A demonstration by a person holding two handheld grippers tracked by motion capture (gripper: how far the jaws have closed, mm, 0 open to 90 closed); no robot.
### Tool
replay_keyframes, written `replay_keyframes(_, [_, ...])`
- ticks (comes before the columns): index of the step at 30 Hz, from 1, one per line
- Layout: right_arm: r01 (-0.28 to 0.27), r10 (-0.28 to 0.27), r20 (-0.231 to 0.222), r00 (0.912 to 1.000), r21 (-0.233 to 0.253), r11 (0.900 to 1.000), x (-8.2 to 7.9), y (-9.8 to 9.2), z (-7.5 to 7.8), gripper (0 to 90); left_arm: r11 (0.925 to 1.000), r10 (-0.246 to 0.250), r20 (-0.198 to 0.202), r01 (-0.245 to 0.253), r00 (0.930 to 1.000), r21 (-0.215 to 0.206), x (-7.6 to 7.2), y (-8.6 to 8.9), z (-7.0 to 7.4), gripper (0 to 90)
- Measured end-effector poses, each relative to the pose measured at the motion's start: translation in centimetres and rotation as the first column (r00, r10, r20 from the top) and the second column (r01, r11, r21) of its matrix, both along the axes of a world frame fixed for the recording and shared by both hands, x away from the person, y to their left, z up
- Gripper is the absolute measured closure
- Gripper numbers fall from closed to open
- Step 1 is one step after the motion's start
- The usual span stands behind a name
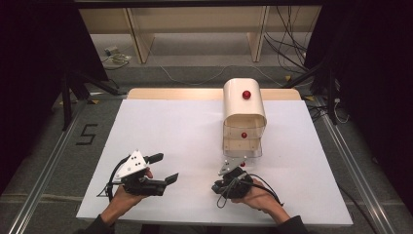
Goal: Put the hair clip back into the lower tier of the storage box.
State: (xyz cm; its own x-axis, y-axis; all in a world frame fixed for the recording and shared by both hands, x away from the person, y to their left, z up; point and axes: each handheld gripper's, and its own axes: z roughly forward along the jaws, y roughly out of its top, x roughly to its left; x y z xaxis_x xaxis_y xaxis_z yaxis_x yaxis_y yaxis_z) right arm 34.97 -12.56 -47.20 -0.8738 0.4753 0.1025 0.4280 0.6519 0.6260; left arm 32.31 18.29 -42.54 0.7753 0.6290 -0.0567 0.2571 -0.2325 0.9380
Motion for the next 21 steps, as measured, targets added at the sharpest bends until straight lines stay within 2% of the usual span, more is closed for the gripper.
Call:
replay_keyframes(11, [0.028, -0.028, -0.012, 0.9995, 0.042, 0.999, 0.1, -0.5, 0.5, 73.4, 1.0000, 0.000, -0.001, 0.000, 1.0000, -0.001, 0.0, 0.0, 0.0, 14.8])
replay_keyframes(21, [0.049, -0.049, 0.002, 0.9988, 0.092, 0.995, 0.2, -1.0, 1.1, 73.4, 1.0000, 0.001, -0.001, -0.001, 1.0000, -0.003, 0.0, 0.0, 0.0, 14.8])
